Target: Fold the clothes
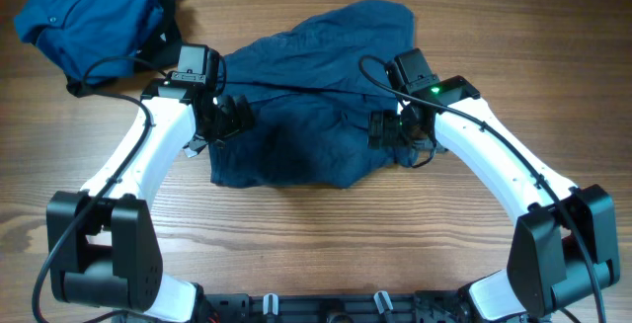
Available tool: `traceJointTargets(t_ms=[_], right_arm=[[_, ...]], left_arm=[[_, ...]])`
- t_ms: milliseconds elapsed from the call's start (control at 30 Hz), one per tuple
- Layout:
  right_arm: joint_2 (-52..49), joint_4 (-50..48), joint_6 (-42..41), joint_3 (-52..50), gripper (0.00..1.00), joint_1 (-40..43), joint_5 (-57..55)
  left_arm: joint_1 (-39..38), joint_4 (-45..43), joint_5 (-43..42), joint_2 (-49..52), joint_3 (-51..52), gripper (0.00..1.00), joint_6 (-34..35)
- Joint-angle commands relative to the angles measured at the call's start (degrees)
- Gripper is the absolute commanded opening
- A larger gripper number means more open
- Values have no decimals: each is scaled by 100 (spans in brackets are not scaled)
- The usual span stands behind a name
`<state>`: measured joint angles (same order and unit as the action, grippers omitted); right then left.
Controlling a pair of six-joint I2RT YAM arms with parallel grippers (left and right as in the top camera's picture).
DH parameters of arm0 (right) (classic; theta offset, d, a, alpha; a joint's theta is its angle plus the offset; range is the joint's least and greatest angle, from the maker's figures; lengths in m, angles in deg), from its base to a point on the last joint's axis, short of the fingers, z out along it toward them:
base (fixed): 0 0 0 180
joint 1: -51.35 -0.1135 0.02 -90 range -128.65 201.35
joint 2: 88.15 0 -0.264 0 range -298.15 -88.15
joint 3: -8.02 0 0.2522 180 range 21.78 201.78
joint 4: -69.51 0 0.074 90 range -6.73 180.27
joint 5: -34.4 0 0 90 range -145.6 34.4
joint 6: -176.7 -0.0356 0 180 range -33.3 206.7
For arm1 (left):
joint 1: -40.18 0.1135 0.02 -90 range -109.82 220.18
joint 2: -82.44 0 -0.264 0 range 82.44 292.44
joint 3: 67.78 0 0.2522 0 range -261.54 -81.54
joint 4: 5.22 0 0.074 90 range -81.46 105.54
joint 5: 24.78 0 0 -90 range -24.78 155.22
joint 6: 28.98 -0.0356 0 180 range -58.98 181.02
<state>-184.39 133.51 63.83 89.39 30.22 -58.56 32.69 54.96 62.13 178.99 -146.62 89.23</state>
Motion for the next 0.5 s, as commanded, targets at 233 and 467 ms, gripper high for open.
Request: traceJointTargets(t_ms=[233, 467], right_arm=[[-1086, -380, 601, -37, 99, 9, -1060], [-1329, -570, 570, -35, 100, 9, -1082]], left_arm=[[-2, 116, -1886, 74, 35, 100, -555], [-374, 125, -1937, 74, 35, 98, -555]])
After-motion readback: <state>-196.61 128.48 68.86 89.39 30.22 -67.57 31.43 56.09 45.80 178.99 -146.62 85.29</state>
